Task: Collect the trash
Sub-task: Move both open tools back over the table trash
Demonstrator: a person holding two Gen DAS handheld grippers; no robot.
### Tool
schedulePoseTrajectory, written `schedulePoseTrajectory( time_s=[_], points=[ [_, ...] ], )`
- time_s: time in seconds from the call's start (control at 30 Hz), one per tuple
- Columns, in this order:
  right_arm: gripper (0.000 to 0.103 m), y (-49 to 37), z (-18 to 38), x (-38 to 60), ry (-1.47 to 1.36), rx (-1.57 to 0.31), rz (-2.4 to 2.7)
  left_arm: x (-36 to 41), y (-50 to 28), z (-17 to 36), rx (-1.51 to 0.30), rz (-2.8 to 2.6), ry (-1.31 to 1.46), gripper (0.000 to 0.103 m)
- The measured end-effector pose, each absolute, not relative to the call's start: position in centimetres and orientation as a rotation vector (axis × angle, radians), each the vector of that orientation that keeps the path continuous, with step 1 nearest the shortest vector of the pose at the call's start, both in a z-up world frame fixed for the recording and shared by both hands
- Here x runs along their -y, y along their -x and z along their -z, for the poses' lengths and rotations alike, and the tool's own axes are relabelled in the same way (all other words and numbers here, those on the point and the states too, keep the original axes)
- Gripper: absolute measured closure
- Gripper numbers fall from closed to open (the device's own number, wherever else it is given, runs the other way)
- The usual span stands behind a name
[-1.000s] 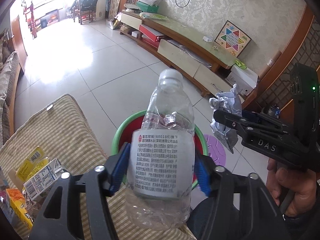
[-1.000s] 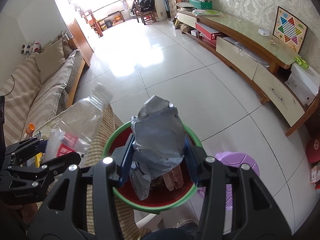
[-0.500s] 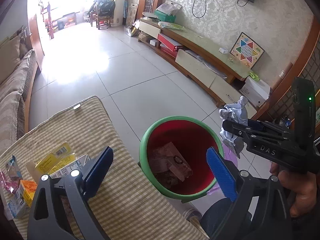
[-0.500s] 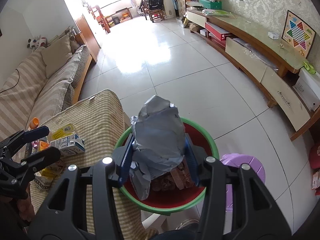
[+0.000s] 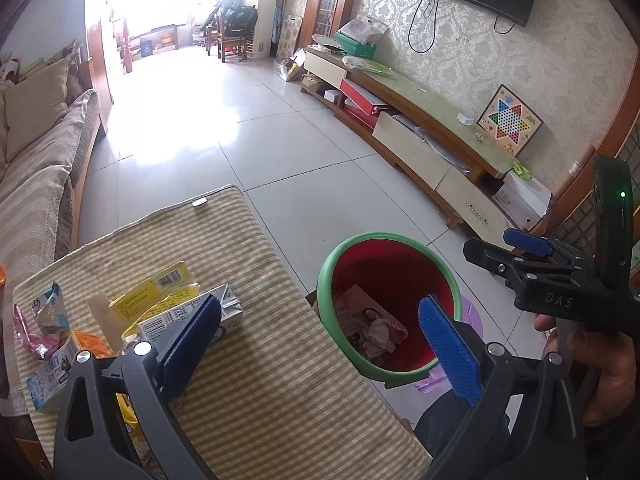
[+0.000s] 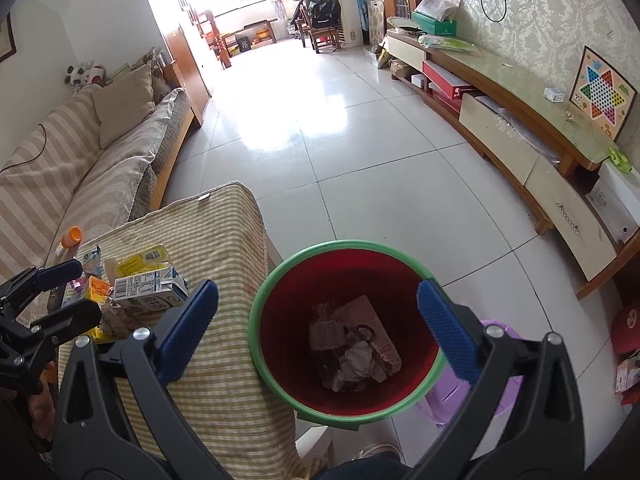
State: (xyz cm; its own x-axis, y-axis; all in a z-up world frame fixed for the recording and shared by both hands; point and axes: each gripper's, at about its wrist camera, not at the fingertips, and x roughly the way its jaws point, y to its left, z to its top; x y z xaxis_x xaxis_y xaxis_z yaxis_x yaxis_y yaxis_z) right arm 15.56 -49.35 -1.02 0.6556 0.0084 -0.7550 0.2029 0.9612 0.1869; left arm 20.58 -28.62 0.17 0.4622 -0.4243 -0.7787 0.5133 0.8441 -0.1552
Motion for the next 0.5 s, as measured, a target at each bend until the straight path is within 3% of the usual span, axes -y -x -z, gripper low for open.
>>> schedulePoseTrajectory(
  time_s=[0.5],
  points=[
    [0.005,-15.2,0.6,40.3,-0.205,-0.868,0.017,16.8,-17.5,-1.2,-0.894,0.426,-0.051,0.008]
  ],
)
